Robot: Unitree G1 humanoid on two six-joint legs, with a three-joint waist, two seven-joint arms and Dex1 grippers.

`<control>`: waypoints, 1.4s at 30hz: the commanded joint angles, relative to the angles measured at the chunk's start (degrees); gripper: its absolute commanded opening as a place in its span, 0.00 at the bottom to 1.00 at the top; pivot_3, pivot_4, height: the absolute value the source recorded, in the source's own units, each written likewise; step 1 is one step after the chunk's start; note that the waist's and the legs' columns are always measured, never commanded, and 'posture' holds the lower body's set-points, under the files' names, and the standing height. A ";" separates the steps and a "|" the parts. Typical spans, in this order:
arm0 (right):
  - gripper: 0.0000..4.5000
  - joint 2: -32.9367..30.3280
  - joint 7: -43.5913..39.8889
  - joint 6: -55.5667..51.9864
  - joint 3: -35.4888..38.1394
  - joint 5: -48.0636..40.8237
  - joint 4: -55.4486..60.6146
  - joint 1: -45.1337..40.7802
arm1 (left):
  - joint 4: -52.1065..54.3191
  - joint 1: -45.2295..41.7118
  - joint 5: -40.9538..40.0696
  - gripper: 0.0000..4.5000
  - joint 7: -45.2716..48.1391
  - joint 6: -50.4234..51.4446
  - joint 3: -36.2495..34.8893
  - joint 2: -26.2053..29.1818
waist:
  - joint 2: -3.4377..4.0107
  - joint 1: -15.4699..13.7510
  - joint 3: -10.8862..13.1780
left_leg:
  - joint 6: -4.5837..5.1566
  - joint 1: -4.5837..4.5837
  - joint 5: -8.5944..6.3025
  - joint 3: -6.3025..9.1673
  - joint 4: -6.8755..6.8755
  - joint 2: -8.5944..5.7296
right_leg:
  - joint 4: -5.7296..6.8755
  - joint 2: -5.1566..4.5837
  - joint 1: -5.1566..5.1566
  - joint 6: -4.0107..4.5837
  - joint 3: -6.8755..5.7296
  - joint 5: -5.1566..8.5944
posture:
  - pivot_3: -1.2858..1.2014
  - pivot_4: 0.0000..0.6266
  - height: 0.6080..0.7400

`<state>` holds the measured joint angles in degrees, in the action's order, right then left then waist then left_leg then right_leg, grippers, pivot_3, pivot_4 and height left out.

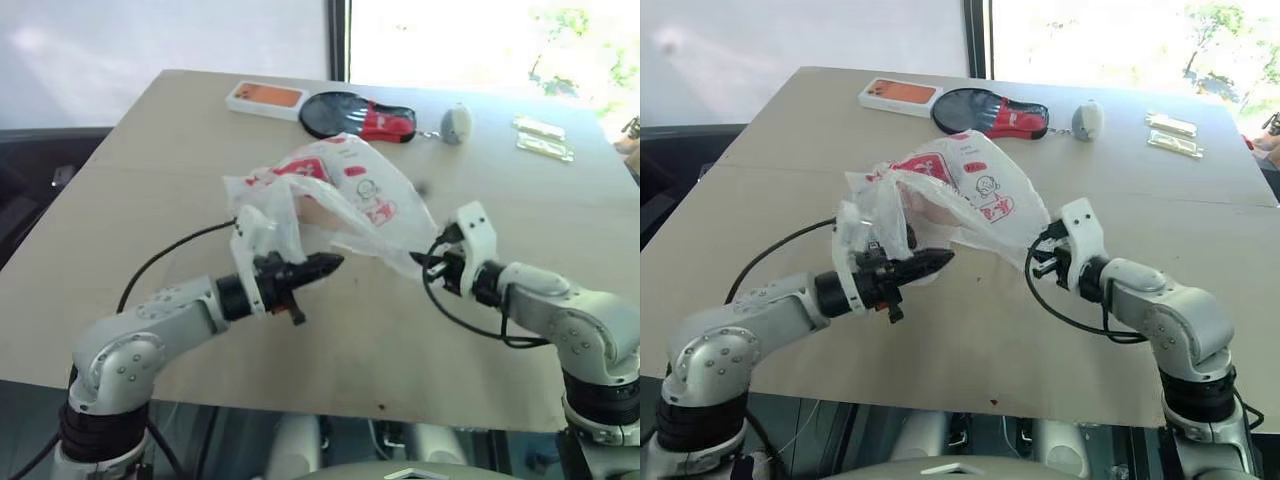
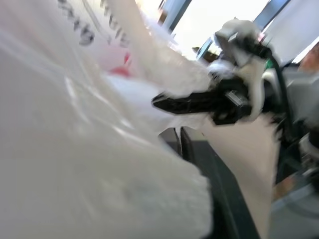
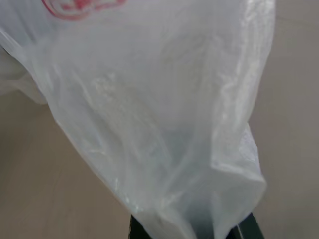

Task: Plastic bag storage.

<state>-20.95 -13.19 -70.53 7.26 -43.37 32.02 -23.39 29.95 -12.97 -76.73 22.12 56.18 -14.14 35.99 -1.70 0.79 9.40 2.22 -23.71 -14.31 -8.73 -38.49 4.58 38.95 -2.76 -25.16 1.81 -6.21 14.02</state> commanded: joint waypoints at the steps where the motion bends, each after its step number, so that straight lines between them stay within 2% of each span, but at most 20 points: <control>1: 0.00 1.41 -0.78 0.61 9.78 -9.20 -2.82 -10.68 | -6.53 -8.91 -19.32 0.01 -5.94 -2.73 -8.03 4.17 | 0.00 -0.03 0.01 | 0.00 0.01 0.00 0.06 -0.07 0.01 | 0.01 0.06 0.04 -0.01 -0.04 0.00 | 0.52 0.24 1.00; 2: 0.00 1.26 -0.98 0.91 11.63 -11.02 -5.81 -15.19 | -10.13 -13.40 -21.78 0.01 -7.69 -3.54 -9.02 5.35 | 0.00 -0.09 0.01 | 0.00 0.00 0.00 0.09 -0.09 0.02 | 0.01 0.06 0.04 -0.01 -0.07 0.00 | 0.52 0.24 1.00; 5: 0.00 0.04 -1.97 3.17 14.98 -13.57 -16.27 -28.27 | -22.14 -27.04 -20.96 0.01 -11.44 -5.61 -9.94 7.51 | 0.02 -0.28 0.15 | 0.01 -0.08 0.01 0.25 -0.26 -0.11 | 0.02 0.12 0.13 0.00 -0.25 -0.01 | 0.52 0.24 1.00; 9: 0.00 -2.88 -5.52 8.42 15.68 -11.21 -32.22 -42.60 | -35.69 -40.78 -9.29 0.01 -8.18 -7.35 -6.81 9.15 | 0.01 -0.44 0.11 | 0.12 -0.06 -0.04 0.39 -0.08 -0.38 | -0.20 0.20 0.28 -0.01 -0.16 -0.01 | 0.52 0.24 1.00; 14: 0.00 -7.27 -9.12 12.47 15.45 -8.46 -44.84 -52.16 | -47.42 -52.88 0.71 0.01 -2.91 -8.84 -4.87 8.64 | -0.05 -0.88 0.20 | 0.18 -0.46 -0.07 0.44 0.04 -0.44 | -0.34 0.15 0.02 -0.09 -0.18 0.03 | 0.52 0.24 1.00; 18: 0.00 -13.23 -10.66 11.62 16.37 -8.18 -46.07 -54.60 | -52.64 -60.17 6.24 0.01 2.22 -7.91 -3.20 6.48 | -0.04 -0.88 0.21 | 0.17 -1.08 -0.07 0.49 0.02 -0.43 | -0.12 0.11 -0.53 -0.10 -0.33 0.02 | 0.52 0.24 1.00; 23: 0.00 -17.70 -7.57 4.96 20.20 -13.72 -38.62 -51.82 | -52.35 -62.13 8.38 0.01 3.48 -4.68 -3.94 3.60 | 0.05 -0.60 0.26 | 0.17 -1.07 -0.07 0.52 0.10 -0.42 | -0.13 -0.02 -0.53 -0.10 -0.36 0.02 | 0.52 0.24 1.00; 28: 0.00 -17.82 -2.55 -1.16 23.23 -20.57 -28.41 -45.65 | -48.53 -59.55 10.26 0.01 3.04 -2.09 -4.39 2.96 | 0.07 0.07 0.28 | 0.15 -0.99 -0.05 0.48 0.04 -0.37 | -0.13 -0.13 -0.54 -0.10 -0.25 0.03 | 0.52 0.24 1.00; 33: 0.00 -15.64 0.83 -1.13 21.20 -21.46 -15.84 -29.86 | -32.21 -44.93 19.49 0.01 3.69 -5.03 1.68 2.37 | 0.08 0.03 0.24 | 0.12 -0.59 -0.04 0.30 0.01 -0.34 | -0.06 -0.13 -0.34 -0.11 0.05 0.03 | 0.52 0.24 1.00; 36: 0.00 -11.61 3.09 3.22 19.80 -19.47 -7.63 -18.72 | -22.78 -33.62 27.06 0.01 3.15 -10.69 4.62 1.52 | 0.08 -0.03 0.24 | 0.11 -0.45 -0.03 0.17 -0.03 -0.33 | -0.01 -0.10 -0.25 -0.12 0.22 0.03 | 0.52 0.24 1.00; 39: 0.00 -11.33 0.63 7.87 14.88 -15.33 3.78 -6.35 | -14.95 -23.39 32.69 0.01 3.92 -16.34 5.86 0.69 | 0.09 -0.18 0.24 | 0.10 -0.28 -0.02 0.02 0.03 -0.32 | 0.02 -0.06 -0.23 -0.13 0.41 0.04 | 0.52 0.24 1.00; 42: 0.00 -13.25 -2.56 12.40 11.62 -11.23 9.34 1.95 | -11.65 -18.38 34.45 0.01 3.65 -18.27 5.00 -0.77 | 0.08 -0.28 0.24 | 0.10 -0.25 -0.02 -0.05 0.04 -0.28 | 0.00 -0.01 -0.22 -0.14 0.50 0.04 | 0.52 0.24 1.00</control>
<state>-32.77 -13.82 -61.98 18.75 -56.47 36.98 -22.53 13.95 -31.45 -42.95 25.87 40.46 -7.41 35.22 -1.62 0.51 9.65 2.33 -23.95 -14.33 -8.79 -38.50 4.30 38.96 -2.75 -25.37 1.67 -5.70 14.06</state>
